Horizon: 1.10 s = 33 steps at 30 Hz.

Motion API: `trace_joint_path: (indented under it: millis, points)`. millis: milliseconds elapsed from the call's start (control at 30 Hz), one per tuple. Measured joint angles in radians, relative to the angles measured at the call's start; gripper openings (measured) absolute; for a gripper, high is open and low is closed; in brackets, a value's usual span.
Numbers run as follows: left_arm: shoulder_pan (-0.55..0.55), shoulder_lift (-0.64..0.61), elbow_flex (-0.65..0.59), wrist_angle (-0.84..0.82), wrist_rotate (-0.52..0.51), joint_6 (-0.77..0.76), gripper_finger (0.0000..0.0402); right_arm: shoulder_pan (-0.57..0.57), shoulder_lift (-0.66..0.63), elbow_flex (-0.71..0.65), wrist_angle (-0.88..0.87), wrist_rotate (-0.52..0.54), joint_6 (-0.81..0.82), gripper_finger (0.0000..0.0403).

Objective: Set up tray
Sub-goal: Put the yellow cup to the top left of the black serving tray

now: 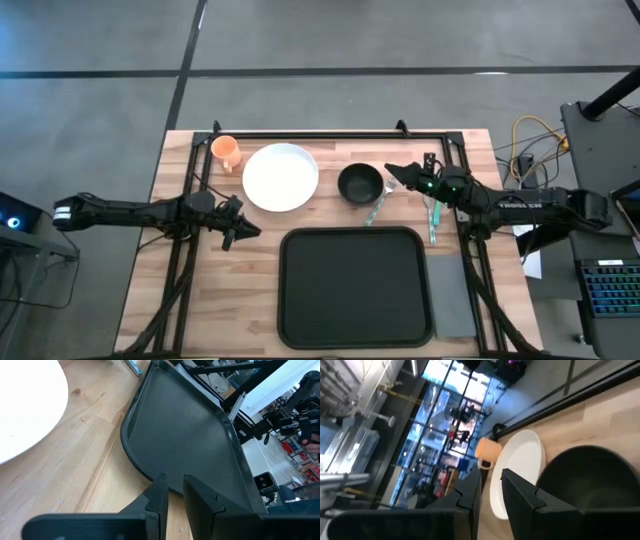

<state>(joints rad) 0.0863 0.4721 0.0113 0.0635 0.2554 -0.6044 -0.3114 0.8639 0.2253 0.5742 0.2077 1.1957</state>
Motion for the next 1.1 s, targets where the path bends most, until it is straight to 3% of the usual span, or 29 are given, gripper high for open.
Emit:
trace_joint_path:
  millis: [267,533,667,867,1100]
  points:
    - [0.000,0.000,0.000,0.000,0.000,0.000,0.0040,0.001,0.040,0.068,-0.034,-0.002,-0.091,0.0068]
    - [0.000,0.000,0.000,0.000,0.000,0.000,0.0040,-0.001,0.150,0.384,-0.713,0.028,-0.234,0.0111]
    - [0.000,0.000,0.000,0.000,0.000,0.000,0.0040,-0.001,0.231,0.503,-0.894,0.028,-0.258,0.0144]
    - [0.000,0.000,0.000,0.000,0.000,0.000,0.0040,-0.001,0.349,0.623,-0.935,0.019,-0.336,0.0177]
    - [0.000,0.000,0.000,0.000,0.000,0.000,0.0040,-0.002,0.443,0.748,-0.946,0.003,-0.399,0.0184]
